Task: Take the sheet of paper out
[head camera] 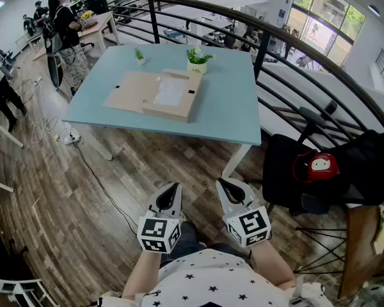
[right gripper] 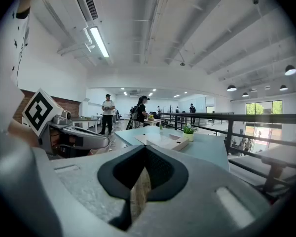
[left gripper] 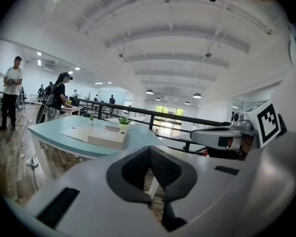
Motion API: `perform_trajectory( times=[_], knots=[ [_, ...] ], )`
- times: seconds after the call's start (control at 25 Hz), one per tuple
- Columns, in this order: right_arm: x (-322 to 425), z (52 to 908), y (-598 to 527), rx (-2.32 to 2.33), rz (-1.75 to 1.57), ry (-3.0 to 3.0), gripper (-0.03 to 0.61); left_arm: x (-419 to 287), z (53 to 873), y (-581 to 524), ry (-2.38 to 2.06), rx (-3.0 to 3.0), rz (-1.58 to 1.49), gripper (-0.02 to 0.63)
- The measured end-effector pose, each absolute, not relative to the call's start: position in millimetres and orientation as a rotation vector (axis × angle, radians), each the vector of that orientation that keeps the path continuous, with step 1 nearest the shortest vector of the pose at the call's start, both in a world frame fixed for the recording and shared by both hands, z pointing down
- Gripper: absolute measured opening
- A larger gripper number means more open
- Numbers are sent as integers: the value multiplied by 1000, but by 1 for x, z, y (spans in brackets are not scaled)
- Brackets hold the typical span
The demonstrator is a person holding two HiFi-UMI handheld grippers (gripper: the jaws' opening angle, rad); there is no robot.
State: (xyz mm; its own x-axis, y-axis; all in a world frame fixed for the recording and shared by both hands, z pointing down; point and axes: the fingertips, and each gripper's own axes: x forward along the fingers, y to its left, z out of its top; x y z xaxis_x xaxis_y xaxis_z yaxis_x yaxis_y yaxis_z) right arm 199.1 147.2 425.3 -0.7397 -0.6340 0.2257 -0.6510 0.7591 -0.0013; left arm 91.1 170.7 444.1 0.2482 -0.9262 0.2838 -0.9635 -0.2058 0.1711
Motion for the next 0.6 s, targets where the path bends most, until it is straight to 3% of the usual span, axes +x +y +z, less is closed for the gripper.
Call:
perform_trajectory(
  times=[0.6],
  knots=[
    [183,420,224,968,114,-2801,6,75,437,242,-1786,2195,107,3]
  ],
)
